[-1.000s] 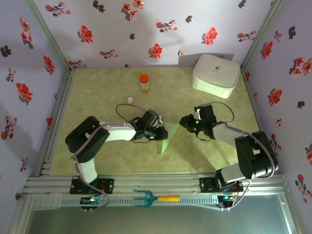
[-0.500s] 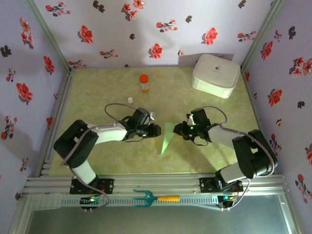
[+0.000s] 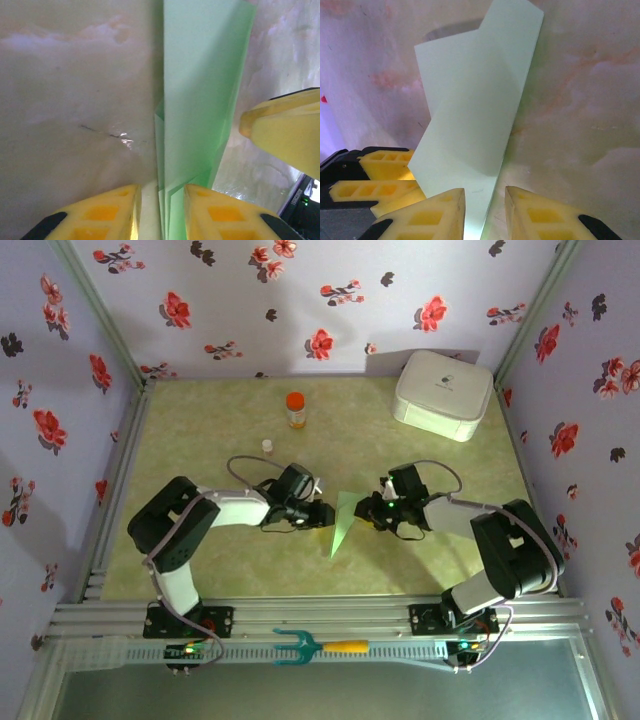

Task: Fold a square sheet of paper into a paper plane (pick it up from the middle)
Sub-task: Turn over a paper plane at the center of the table.

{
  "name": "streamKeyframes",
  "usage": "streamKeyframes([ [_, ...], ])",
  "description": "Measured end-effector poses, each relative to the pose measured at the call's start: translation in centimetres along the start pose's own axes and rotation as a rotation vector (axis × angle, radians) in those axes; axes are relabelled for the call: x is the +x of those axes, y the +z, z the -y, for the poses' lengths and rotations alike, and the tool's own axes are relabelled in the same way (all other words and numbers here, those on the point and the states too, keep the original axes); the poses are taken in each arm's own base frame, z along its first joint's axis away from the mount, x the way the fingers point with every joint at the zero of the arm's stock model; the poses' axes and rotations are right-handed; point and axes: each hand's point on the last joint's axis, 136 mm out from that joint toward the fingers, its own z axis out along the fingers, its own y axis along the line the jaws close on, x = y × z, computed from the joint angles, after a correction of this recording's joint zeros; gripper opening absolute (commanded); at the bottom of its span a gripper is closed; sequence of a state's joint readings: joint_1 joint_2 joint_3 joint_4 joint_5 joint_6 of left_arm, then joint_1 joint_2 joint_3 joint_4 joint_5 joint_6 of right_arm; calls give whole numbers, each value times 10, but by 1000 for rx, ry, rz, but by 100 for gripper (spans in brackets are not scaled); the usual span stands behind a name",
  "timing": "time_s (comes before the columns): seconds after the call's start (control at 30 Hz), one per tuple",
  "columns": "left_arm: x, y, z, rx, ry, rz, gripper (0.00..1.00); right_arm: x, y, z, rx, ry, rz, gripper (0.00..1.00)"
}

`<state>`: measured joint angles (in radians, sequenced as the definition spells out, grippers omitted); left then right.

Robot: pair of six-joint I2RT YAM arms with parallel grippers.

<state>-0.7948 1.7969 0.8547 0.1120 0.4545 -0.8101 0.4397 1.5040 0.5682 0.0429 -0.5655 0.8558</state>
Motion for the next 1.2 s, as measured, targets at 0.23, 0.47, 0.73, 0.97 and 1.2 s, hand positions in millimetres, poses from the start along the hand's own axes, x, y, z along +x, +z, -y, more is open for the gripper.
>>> streamKeyframes([
  [0.23,2,3,2,11,1,-20,28,4,3,1,0,4,-23,25],
  [0.47,4,8,5,5,6,-42,25,9,5,0,1,-5,-35,24],
  [0.73,8,11,8,16,10,-67,19,13,7,-1,2,-11,-50,23],
  [0.97,11,11,8,16,6,-81,23,15,10,2,10,-2,-60,23],
  [1.2,17,11,13,40,10,-111,21,15,13,0,-8,-7,-67,23],
])
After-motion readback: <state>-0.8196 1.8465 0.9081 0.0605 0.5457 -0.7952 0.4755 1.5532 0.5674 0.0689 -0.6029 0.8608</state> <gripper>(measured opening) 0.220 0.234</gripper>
